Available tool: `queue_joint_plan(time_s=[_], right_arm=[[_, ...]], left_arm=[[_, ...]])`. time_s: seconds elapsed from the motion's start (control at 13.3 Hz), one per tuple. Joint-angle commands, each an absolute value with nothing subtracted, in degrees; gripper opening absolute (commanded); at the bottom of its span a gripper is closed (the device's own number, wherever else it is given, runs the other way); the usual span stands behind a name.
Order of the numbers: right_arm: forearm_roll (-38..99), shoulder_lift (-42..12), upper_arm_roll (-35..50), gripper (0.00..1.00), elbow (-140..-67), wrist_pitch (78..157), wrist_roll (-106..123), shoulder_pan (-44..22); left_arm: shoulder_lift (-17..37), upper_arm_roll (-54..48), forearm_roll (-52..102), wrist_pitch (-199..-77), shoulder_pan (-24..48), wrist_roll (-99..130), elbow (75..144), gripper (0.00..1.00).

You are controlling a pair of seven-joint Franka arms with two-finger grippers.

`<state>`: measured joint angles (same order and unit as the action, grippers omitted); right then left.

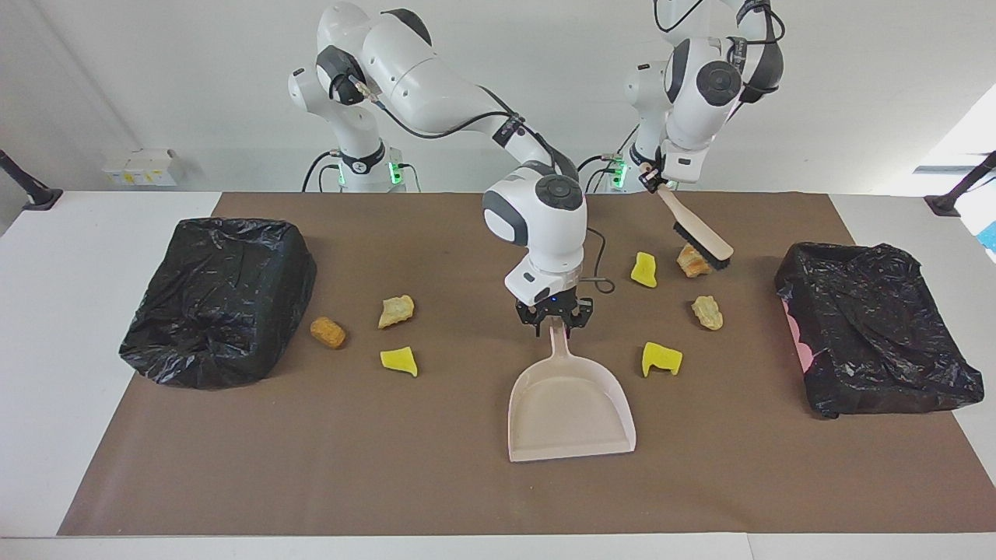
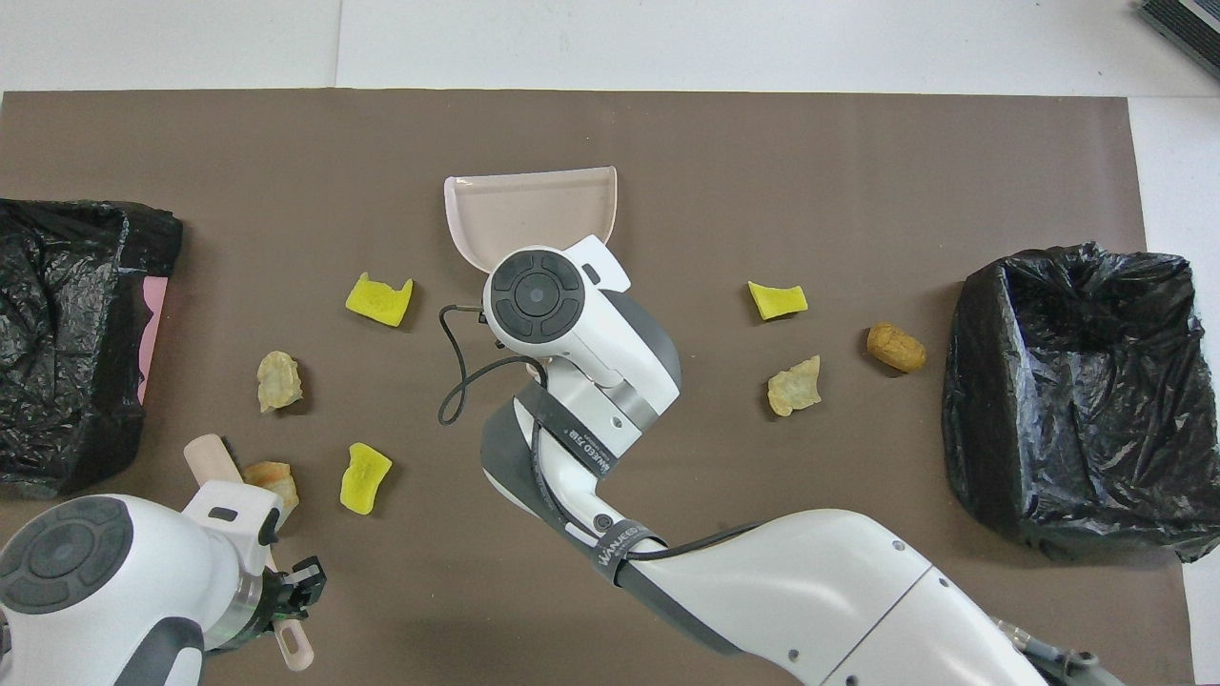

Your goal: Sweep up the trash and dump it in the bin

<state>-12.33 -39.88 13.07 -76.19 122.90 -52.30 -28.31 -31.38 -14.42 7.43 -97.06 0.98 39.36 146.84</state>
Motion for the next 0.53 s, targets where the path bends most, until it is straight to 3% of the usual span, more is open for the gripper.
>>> queue_joint_plan(time_s=[0.0,0.15,0.3,0.45], right_arm=[[-13.3,-39.7,13.4,0.59,-75.1,120.9,-49.7,-28.1],[-13.2,-39.5,13.4,0.54,-75.1,120.8,-49.6,-28.1],[-13.2,-39.4,13.4,0.37,-75.1,120.9,-49.4,-28.1],[-13.1,-39.4,13.4,0.33,-75.1,120.9,-48.7,-27.8]], left_arm=[[-32.2,-11.4,5.3,-97.0,0.4,41.4,149.0,0.0],[-30.8,-11.5,5.2,-99.0,-0.4,44.8,150.6,0.0],[-27.2,-11.7,5.2,-101.2,0.5,50.1,150.6,0.0],[-23.7,-11.8,5.2,-105.3,2.0,55.1,150.4,0.0]])
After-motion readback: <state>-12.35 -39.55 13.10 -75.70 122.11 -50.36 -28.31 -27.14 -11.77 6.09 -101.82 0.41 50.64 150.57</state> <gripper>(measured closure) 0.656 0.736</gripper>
